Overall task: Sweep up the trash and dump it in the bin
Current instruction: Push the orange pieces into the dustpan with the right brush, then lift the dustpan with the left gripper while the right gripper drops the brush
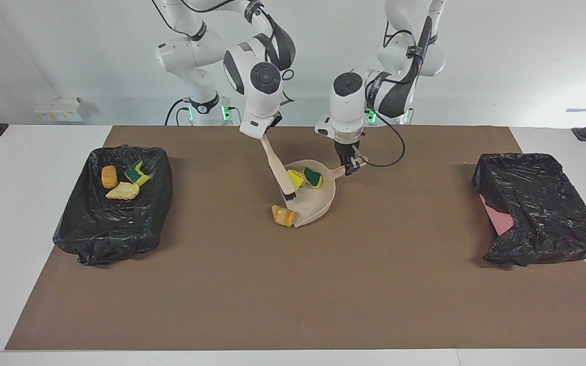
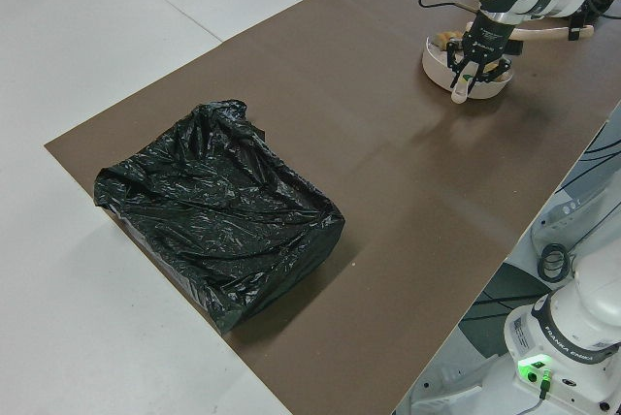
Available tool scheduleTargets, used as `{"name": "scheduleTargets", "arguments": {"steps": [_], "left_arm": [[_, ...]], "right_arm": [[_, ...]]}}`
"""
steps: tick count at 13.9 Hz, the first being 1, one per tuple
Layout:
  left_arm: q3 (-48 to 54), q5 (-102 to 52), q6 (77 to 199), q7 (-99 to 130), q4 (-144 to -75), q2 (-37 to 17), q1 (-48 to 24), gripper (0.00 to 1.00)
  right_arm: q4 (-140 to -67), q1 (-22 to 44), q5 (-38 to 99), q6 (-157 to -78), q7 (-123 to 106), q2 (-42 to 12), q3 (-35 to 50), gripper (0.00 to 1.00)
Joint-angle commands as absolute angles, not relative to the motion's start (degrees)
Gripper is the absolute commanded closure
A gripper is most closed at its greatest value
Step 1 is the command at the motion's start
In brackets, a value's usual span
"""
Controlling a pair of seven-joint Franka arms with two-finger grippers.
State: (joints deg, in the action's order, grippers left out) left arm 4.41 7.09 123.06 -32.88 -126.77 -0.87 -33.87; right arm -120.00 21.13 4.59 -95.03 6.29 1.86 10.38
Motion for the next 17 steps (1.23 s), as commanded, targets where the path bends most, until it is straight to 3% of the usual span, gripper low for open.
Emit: {"name": "scheduleTargets", "arguments": {"steps": [1,9,12,17], "left_arm": [[4.48,8.09,124.63,-32.70,-127.53,-0.44,-33.40,1.00],[4.48,8.09,124.19,-31.91,-127.79,-0.35,-33.49,1.00],[4.48,8.09,123.75,-27.26,-127.79,-0.09,-34.01,1.00],[4.57,8.09,124.45,-26.37,-127.97,-0.09,-33.75,1.00]], "right_arm": [[-119.18,17.50,2.11,-99.29,5.80,0.18,10.90,1.00],[-115.84,13.27,-2.90,-106.87,-3.23,-5.71,10.81,1.00],[-118.46,15.28,1.91,-105.04,-6.59,-4.05,11.25,1.00],[-120.67,20.03,7.29,-94.76,-4.41,0.00,11.34,1.00]]}}
